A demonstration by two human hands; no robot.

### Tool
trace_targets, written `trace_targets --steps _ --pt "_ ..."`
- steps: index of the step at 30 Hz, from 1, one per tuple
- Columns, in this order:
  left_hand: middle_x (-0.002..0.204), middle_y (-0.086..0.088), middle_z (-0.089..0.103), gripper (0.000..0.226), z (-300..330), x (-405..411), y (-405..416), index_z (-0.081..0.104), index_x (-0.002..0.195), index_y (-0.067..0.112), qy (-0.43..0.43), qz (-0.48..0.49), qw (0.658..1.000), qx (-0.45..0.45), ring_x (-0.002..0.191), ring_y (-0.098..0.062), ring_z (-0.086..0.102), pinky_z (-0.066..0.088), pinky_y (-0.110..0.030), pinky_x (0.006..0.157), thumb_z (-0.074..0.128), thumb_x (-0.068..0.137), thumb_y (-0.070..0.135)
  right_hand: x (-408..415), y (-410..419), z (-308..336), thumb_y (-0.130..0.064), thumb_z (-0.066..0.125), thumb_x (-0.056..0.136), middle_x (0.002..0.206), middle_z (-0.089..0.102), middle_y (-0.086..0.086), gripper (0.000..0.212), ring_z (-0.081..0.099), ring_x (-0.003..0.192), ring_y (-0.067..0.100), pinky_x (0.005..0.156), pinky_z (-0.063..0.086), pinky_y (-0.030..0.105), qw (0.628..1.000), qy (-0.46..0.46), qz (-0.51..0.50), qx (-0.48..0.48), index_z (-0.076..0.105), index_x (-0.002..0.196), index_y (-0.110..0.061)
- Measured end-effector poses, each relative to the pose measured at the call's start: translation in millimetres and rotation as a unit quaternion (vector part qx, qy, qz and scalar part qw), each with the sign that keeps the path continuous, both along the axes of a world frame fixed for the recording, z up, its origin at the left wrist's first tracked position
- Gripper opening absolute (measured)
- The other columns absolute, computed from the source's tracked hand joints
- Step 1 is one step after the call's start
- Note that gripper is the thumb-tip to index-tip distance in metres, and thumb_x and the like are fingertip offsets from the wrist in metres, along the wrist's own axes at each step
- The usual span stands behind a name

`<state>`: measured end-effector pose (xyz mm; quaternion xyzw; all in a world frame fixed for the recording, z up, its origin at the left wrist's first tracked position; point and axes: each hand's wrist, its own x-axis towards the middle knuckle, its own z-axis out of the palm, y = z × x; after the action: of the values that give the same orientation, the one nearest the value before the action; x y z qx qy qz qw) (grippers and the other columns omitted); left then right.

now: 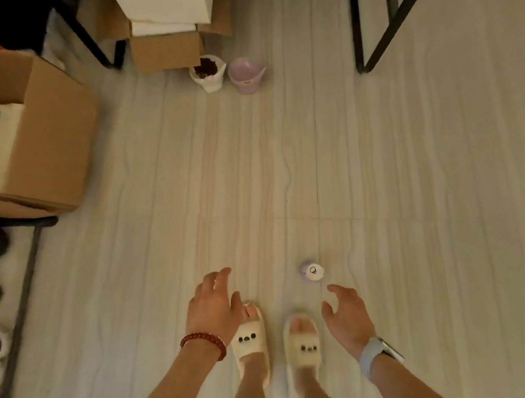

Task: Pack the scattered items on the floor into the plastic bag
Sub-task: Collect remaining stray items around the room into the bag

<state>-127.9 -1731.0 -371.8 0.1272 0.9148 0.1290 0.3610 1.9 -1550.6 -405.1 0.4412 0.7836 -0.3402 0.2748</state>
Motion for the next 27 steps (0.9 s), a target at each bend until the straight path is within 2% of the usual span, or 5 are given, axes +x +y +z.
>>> trace_targets --steps 4,8,13,20,27 --pt "0.144 -0.002 0.032 0.05 -125 -23 37 0.024 0.14 0.021 -0.023 -0.001 1.0 -0.014 0.129 -0.019 0.035 0.035 -0.033 0.105 0.039 0.093 0.029 -33 20 -126 -0.033 0.045 0.09 0.143 0.028 0.005 0.05 0.032 0.128 0.026 0.095 0.042 0.037 0.984 -0.076 0.15 0.055 0.03 0.137 -0.026" --pt "0.149 -0.004 0.025 0.054 -248 -26 52 0.018 0.143 0.022 -0.043 -0.013 0.998 -0.048 0.135 -0.02 0.028 0.03 -0.036 0.109 0.038 0.093 0.032 -47 37 -249 -0.037 0.05 0.088 0.15 0.011 0.007 0.062 0.02 0.135 0.032 0.101 0.039 0.044 0.973 -0.128 0.188 0.047 0.02 0.141 -0.029" --pt "0.149 -0.004 0.023 0.053 -314 -21 36 0.02 0.142 0.021 -0.074 -0.002 0.995 -0.065 0.135 -0.021 0.028 0.031 -0.036 0.108 0.038 0.093 0.031 -43 38 -309 -0.023 0.048 0.089 0.131 0.032 0.01 0.043 0.04 0.11 0.033 0.078 0.047 0.037 0.935 -0.188 0.287 0.088 0.034 0.13 -0.021" --pt "0.145 -0.002 0.03 0.049 -237 -15 -22 0.022 0.14 0.021 -0.133 0.177 0.971 -0.094 0.129 -0.019 0.036 0.036 -0.032 0.103 0.037 0.094 0.028 -82 24 -238 -0.031 0.053 0.084 0.125 0.039 0.011 0.052 0.046 0.108 0.036 0.088 0.046 0.038 0.974 -0.15 0.166 0.02 0.036 0.133 -0.026" --pt "0.138 -0.001 0.038 0.044 -81 -44 -82 0.029 0.136 0.023 -0.033 0.407 0.913 0.014 0.122 -0.018 0.044 0.039 -0.029 0.099 0.039 0.094 0.026 -186 -87 -75 -0.033 0.063 0.079 0.125 0.043 0.004 0.055 0.053 0.109 0.028 0.092 0.046 0.035 0.947 0.014 0.314 -0.064 0.043 0.129 -0.031"
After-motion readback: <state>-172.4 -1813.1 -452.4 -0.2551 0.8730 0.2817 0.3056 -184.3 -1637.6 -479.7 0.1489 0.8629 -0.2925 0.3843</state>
